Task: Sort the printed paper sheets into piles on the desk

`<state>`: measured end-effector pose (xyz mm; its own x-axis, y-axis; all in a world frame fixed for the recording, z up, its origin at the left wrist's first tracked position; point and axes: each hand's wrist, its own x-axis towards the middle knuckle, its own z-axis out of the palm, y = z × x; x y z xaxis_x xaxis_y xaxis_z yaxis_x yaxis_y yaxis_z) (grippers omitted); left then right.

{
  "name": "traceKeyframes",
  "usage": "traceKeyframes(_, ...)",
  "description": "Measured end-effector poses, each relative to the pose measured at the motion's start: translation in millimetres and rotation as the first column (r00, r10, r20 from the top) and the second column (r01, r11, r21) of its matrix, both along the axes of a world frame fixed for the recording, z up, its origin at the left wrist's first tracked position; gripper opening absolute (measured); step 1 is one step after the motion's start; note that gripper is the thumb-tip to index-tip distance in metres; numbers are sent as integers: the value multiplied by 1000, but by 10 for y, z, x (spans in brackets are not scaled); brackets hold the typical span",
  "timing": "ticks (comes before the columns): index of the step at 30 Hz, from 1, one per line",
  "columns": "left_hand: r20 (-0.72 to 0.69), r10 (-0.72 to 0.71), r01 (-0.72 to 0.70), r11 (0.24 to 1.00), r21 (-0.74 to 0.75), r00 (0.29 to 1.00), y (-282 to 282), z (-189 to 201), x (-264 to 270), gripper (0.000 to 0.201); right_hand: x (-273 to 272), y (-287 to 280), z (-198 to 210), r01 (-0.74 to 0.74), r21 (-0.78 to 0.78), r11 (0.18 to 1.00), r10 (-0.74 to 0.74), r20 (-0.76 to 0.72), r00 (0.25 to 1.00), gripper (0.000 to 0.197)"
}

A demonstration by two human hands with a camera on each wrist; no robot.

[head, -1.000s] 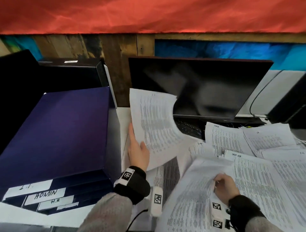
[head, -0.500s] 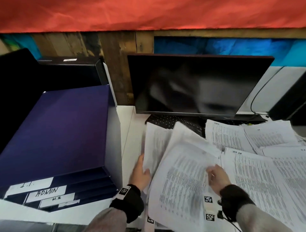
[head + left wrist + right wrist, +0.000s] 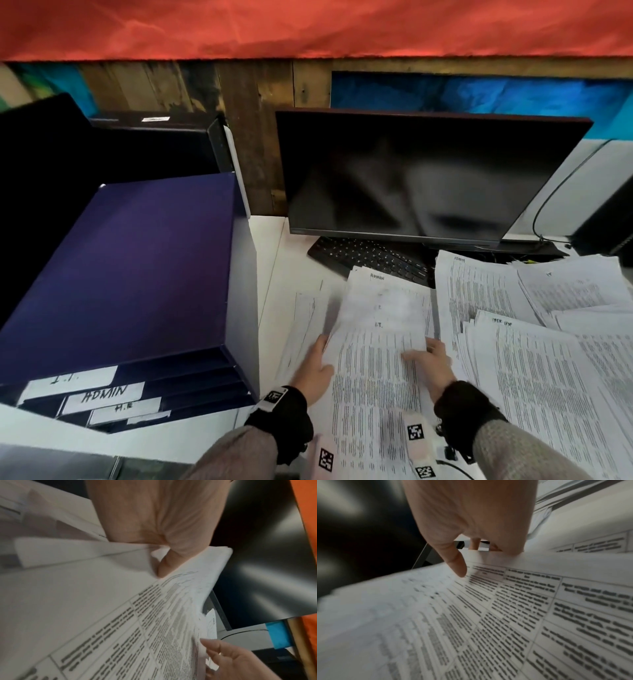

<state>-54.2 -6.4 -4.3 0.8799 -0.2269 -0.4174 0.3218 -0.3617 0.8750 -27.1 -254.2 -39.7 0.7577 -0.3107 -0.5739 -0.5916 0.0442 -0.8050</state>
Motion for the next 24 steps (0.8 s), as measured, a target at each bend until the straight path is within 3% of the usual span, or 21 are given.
traceKeyframes(2, 39, -8, 10, 998, -56, 999, -8, -3, 48, 51, -24, -40, 92, 61, 106, 993, -61, 6, 998, 72)
traceKeyframes(3, 50, -17, 20, 997, -77, 999, -11, 8, 68, 50, -48, -54, 144, 82, 179, 980, -83, -3, 997, 72)
traceKeyframes(6, 55, -70, 71, 997, -24, 996, -35, 22, 98, 52, -136, -93, 275, -18, 298, 955, 31, -38, 999, 39)
traceKeyframes(9, 131, -65, 25, 957, 288, 989, -80, -60, 180, 44, -163, -161, 253, -75, 272, 959, 96, -64, 993, 31)
traceKeyframes(10, 160, -22, -48, 904, 424, 987, -75, -92, 218, 39, -170, -172, 229, -61, 232, 971, 83, -83, 993, 30)
traceKeyframes(12, 108, 156, -190, 810, 556, 982, -40, -135, 293, 40, -176, -176, 171, -19, 140, 990, 33, -97, 995, 28)
traceKeyframes(17, -5, 307, -248, 778, 577, 952, 64, -230, 464, 59, -237, -110, 192, 5, 93, 996, 0, -57, 998, 19)
traceKeyframes(20, -15, 315, -253, 790, 558, 949, 129, -253, 507, 49, -276, -79, 249, 0, 137, 991, 3, -21, 1000, 8)
traceKeyframes(24, -58, 247, -175, 814, 554, 967, 173, -274, 469, 37, -311, -136, 198, -59, 244, 968, 58, 10, 998, 14)
